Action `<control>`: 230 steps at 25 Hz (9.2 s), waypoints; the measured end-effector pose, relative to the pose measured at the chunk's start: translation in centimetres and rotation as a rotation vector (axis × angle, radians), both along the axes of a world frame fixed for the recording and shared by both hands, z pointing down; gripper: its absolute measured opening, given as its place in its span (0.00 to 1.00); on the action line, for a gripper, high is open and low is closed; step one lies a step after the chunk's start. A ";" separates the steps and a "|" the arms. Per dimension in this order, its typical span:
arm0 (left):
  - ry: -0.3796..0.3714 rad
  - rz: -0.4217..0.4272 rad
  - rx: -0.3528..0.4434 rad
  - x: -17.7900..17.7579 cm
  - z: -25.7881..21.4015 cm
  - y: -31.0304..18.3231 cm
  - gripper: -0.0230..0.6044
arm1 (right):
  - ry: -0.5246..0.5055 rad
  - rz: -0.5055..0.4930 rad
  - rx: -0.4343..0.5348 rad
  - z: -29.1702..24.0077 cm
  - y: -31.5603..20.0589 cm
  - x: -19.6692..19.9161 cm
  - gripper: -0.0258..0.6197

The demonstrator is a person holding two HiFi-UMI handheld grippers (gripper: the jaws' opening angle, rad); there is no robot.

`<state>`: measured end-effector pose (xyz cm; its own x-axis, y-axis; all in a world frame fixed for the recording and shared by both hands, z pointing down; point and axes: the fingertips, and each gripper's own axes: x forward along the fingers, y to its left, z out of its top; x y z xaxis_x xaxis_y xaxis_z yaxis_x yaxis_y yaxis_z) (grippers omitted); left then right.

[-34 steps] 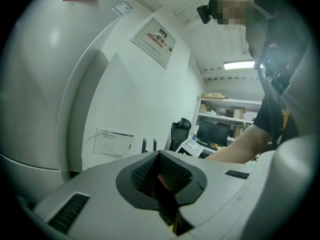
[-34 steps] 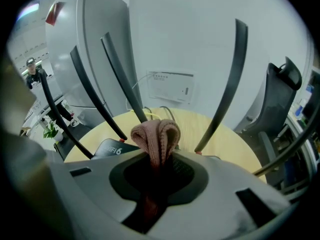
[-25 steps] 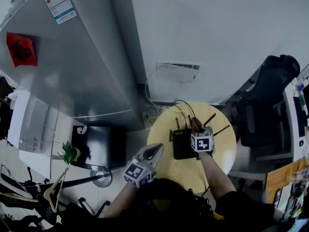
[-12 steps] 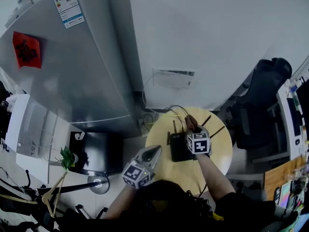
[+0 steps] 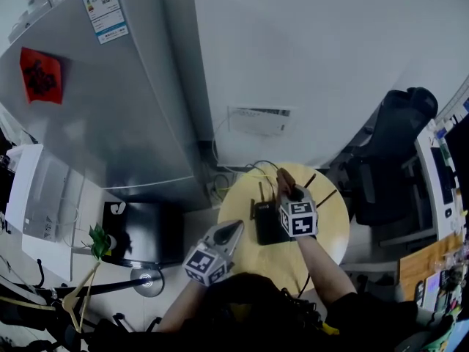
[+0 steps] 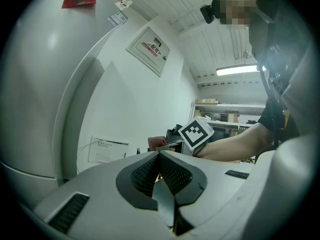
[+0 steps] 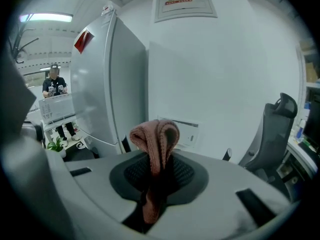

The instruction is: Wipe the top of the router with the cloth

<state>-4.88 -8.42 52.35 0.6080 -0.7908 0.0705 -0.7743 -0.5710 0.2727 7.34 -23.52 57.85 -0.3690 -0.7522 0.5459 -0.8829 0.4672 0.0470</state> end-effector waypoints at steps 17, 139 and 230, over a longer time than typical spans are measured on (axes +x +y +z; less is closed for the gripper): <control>0.007 0.102 -0.056 5.6 1.4 -0.7 0.04 | 0.114 0.006 -0.086 7.3 3.2 7.2 0.13; 0.032 0.050 -0.096 4.8 2.1 -2.2 0.04 | -0.034 0.358 -0.221 9.2 -1.1 12.6 0.13; -0.014 0.496 -0.028 8.1 -0.5 -0.1 0.04 | -0.511 1.045 -0.090 6.3 2.1 16.8 0.13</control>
